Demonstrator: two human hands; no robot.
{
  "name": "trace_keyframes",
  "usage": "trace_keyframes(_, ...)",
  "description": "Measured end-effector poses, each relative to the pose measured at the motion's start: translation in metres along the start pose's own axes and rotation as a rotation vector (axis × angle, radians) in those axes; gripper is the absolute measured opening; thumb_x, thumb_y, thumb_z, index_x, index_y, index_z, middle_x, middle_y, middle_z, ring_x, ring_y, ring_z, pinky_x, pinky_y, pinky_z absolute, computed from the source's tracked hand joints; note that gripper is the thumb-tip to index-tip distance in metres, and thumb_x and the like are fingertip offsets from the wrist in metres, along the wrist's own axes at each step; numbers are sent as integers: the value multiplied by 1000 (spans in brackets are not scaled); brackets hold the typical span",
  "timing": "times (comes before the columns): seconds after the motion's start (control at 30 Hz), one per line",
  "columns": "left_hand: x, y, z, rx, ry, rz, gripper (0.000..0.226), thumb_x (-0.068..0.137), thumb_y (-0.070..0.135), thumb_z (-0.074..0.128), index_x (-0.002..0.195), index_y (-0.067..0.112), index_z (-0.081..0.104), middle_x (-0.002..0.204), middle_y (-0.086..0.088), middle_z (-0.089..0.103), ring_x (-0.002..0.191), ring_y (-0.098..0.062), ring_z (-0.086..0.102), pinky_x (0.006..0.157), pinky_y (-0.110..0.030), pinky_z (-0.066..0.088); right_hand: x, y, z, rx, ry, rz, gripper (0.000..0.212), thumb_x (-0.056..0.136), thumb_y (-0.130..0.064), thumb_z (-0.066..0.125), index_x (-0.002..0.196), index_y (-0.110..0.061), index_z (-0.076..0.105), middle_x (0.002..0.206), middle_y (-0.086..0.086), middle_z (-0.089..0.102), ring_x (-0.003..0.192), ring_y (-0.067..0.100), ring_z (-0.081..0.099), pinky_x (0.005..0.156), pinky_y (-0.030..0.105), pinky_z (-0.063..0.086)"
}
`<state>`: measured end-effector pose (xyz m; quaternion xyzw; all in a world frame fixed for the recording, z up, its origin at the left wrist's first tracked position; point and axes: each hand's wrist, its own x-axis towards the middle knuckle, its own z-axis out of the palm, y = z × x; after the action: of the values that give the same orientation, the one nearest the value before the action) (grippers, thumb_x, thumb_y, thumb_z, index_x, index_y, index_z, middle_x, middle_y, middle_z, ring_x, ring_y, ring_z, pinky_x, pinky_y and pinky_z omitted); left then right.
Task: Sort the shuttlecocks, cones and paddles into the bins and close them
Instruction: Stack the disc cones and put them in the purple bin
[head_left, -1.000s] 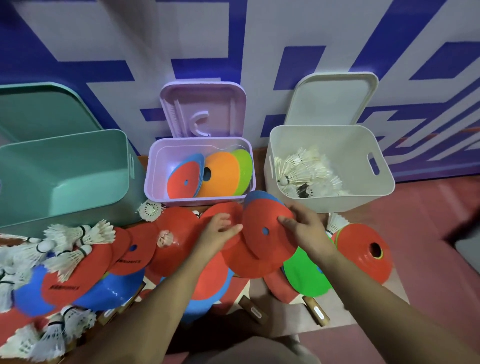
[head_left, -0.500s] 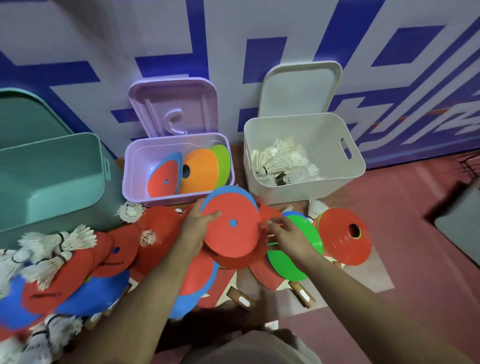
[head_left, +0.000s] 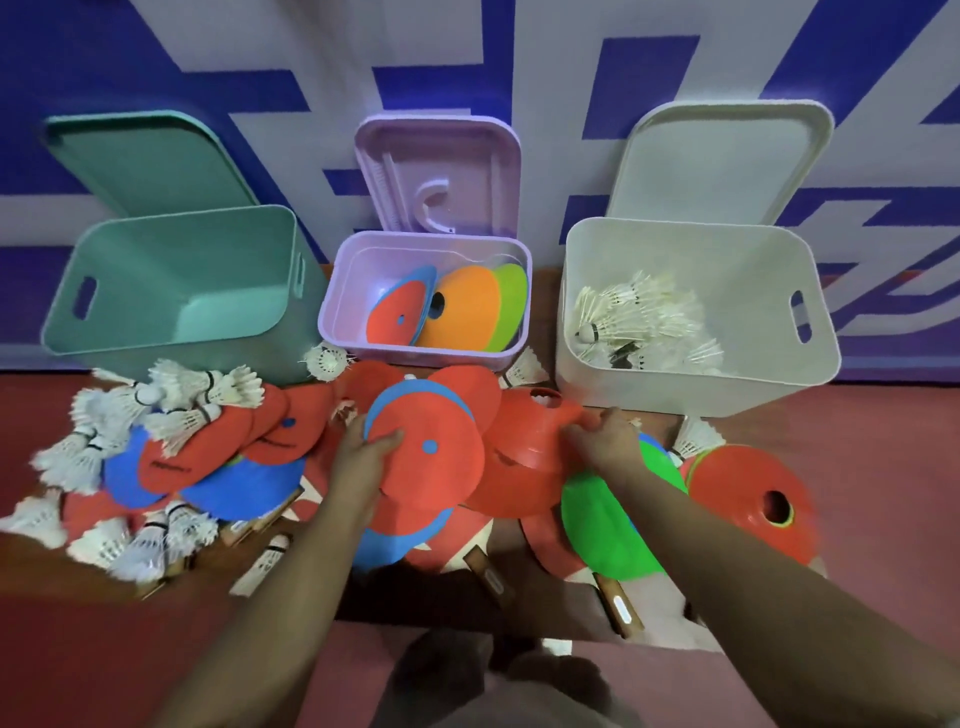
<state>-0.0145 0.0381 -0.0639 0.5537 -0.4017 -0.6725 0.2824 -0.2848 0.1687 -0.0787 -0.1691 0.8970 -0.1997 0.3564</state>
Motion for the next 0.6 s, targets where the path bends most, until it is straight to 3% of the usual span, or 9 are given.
trace_keyframes(0.07, -4, -4, 2, -24, 45, -12, 36, 83, 2, 66, 115, 19, 64, 111, -11, 71, 103, -31, 67, 92, -45, 53, -3, -1, 2, -10, 10, -69, 70, 81, -54, 66, 132, -9, 47, 124, 22, 59, 122, 38, 49, 99, 40, 42)
trace_keyframes(0.13, -9, -7, 3, -35, 68, -13, 35, 83, 2, 66, 112, 21, 65, 108, -8, 72, 100, -28, 69, 89, -42, 53, -10, -2, 2, -253, 3, -262, 73, 78, -68, 59, 139, -34, 42, 123, 19, 54, 121, 39, 45, 102, 44, 40)
trace_keyframes(0.2, -12, -9, 2, -41, 74, -18, 35, 83, 5, 67, 114, 20, 64, 108, -7, 73, 100, -28, 69, 86, -41, 54, -14, -5, 3, -471, -26, -414, 72, 75, -70, 60, 140, -46, 38, 125, 16, 45, 121, 38, 42, 105, 46, 38)
trace_keyframes(0.3, -16, -11, 2, -55, 79, -25, 37, 84, 7, 68, 119, 17, 62, 110, -8, 72, 101, -29, 69, 88, -44, 54, -10, -14, 3, -483, -68, -438, 74, 74, -58, 68, 141, -46, 40, 129, 15, 41, 124, 38, 40, 108, 46, 36)
trace_keyframes(0.43, -26, -3, 0, -96, 84, 29, 39, 82, 9, 68, 120, 17, 62, 116, -11, 70, 105, -29, 67, 93, -45, 52, -12, -20, 1, -376, -127, -533, 47, 76, -51, 66, 120, -34, 60, 122, 15, 54, 123, 34, 41, 105, 38, 38)
trace_keyframes(0.6, -36, 23, -5, -202, 132, 103, 30, 87, 4, 66, 115, 12, 61, 113, -15, 68, 103, -33, 65, 93, -48, 52, -36, -32, -26, -303, -122, -651, 34, 78, -43, 72, 107, -26, 66, 113, 11, 55, 119, 29, 45, 103, 37, 39)
